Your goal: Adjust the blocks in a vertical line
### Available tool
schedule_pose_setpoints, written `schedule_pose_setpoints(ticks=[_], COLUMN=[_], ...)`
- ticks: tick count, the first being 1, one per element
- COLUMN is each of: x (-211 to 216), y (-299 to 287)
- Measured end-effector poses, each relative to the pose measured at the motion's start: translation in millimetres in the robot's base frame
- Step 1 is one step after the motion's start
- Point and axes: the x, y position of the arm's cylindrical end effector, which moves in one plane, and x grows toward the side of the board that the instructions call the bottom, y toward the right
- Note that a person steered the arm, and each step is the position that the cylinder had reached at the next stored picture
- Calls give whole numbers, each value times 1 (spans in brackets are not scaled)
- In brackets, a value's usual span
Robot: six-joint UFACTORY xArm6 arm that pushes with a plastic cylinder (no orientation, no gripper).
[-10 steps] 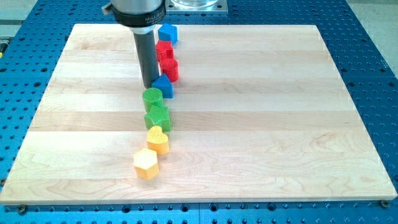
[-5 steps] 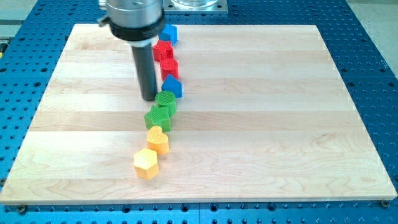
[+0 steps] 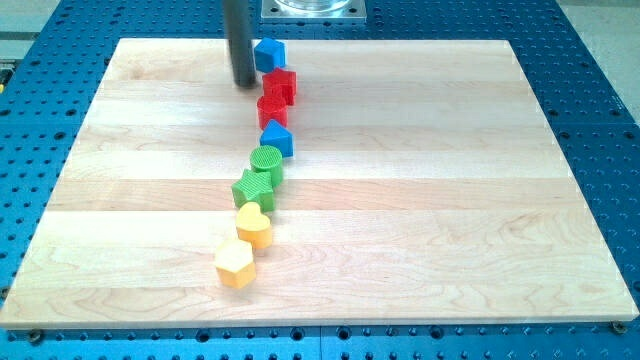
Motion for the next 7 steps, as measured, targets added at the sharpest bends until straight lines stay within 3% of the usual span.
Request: schedule_pose_setpoints(ticks=[1,2,5,7], x=[-53,-67,-75,-76], y=[15,53,90,188])
